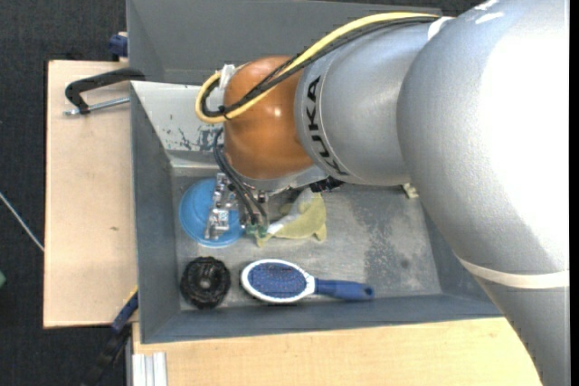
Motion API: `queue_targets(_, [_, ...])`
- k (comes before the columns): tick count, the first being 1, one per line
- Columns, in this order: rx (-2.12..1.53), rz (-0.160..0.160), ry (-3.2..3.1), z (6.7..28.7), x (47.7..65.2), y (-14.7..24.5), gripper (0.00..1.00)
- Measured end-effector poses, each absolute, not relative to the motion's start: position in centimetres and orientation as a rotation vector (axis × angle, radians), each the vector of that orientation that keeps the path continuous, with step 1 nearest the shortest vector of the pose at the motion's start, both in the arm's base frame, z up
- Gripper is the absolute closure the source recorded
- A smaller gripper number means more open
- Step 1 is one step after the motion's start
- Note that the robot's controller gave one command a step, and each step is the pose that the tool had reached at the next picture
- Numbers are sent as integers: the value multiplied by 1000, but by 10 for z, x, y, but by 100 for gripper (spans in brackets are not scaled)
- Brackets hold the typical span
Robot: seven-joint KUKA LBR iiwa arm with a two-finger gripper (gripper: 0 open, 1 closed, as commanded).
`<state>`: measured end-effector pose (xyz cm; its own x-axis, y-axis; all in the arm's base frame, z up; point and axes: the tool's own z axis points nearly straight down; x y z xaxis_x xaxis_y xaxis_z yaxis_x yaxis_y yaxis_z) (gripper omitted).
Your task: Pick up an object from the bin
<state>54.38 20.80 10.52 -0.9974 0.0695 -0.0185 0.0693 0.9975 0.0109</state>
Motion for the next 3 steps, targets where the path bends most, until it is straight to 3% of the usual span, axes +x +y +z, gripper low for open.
queue_targets(1, [106,10,3133,101,540,208,0])
queue_targets(2, [-439,15,3068,98,525,190,0])
queue_targets(3, [-440,18,3071,99,525,191,100])
